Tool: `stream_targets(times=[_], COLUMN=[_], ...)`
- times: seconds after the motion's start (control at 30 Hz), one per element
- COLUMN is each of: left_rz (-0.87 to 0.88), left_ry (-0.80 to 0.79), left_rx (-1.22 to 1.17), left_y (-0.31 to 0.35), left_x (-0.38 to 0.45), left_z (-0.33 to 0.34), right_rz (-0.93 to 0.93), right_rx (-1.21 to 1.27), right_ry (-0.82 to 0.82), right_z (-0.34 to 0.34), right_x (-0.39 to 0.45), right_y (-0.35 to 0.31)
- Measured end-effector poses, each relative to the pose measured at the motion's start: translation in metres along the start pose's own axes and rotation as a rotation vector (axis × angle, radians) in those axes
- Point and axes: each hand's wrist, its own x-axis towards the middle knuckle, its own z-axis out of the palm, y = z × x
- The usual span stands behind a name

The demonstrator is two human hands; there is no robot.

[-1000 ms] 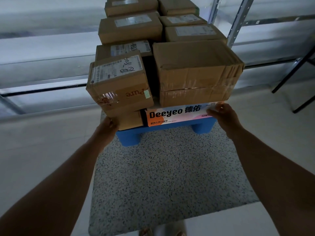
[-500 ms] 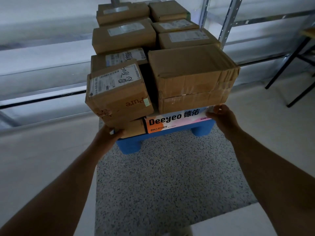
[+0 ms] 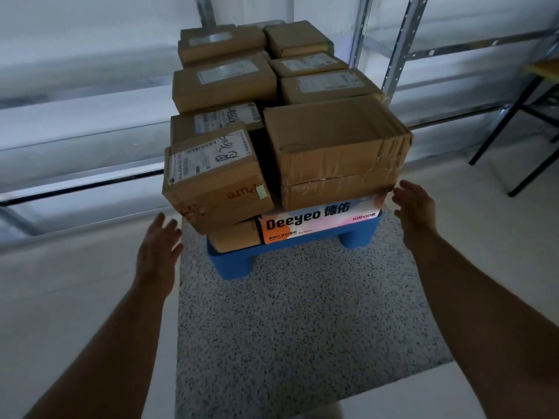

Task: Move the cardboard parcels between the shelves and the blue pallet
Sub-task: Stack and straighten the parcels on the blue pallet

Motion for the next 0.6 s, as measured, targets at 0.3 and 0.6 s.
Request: stream_targets(times=[0.3,0.6], left_rz=[0.215,0.244], left_ry=[-0.236,-0.206], left_rx=[0.088,0.073], left_y=[0.041,0.038], left_x=[-0.012,-0.011], left_z=[0.023,0.028], right_rz=[-0.134,-0.164], right_rx=[0.056,0.015], right_ry=[-0.175,-0.198], right_z=[0.006,-0.001], right_x=[-0.009,-0.006], right_y=[-0.037,-0.04])
